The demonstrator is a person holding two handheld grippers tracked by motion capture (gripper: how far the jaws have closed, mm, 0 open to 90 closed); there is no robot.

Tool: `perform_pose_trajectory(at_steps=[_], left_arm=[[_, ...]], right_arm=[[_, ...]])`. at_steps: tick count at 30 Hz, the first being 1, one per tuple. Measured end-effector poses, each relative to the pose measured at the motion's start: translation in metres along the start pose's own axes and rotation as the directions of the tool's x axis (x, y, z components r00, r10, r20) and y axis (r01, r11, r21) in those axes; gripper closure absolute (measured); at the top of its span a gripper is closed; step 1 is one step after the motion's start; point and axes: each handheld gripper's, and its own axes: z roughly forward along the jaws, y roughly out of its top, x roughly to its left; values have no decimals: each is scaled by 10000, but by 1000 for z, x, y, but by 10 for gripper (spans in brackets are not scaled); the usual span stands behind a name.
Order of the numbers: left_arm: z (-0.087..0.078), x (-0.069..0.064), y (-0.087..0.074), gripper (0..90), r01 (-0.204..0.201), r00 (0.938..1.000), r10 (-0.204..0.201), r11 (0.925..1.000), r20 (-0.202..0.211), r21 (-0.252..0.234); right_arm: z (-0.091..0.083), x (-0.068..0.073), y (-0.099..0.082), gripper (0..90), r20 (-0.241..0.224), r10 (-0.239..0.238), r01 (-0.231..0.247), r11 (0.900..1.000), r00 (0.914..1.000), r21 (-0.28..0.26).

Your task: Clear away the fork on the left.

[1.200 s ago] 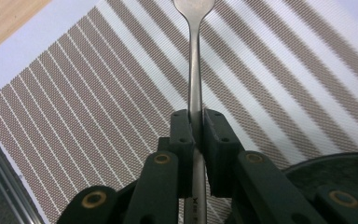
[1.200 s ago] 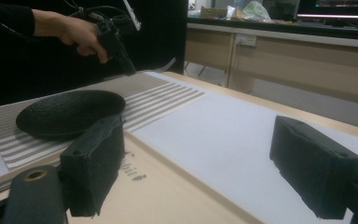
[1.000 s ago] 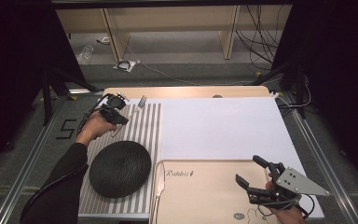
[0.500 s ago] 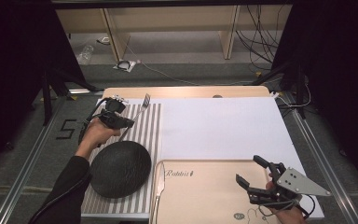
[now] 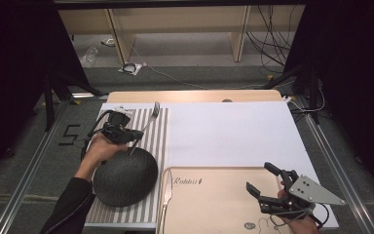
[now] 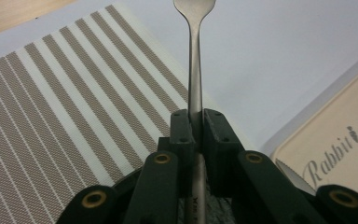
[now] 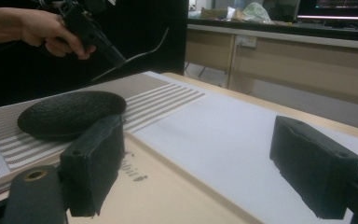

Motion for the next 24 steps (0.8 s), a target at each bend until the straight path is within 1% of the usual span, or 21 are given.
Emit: perform_pose_trajectory(at_steps=[6,8,10,15,17,18,20,24], left_arm=[[-6,-15,-6,821,-114,9996,119,9997,257,-212],[-6,-20,-8,821,-251,9991,256,9995,328,-170],[-6,-25,-8,821,-435,9987,438,9990,244,-118],[-3,-33,-10,821,-600,9977,601,9982,306,-48],[-2,-38,-11,821,-696,9968,696,9976,390,-3],[-3,-40,-12,821,-775,9961,774,9970,417,23],[-3,-45,-12,821,-811,9951,811,9967,570,-11],[-2,-55,-15,821,-929,9928,930,9957,750,-54]], right_arm=[[0,0,0,187,14,-8,8,10000,10000,-29],[0,0,0,188,13,4,-4,10000,10000,-44],[0,0,0,187,11,11,-11,10000,10000,11],[0,1,0,187,-10,14,-15,10000,10000,-18],[0,1,0,187,3,11,-11,10000,10000,3],[0,0,0,187,5,-6,6,10000,10000,-76],[-1,-1,0,187,27,34,-34,10000,10000,-56],[0,0,0,187,10,-20,20,10000,10000,-28]])
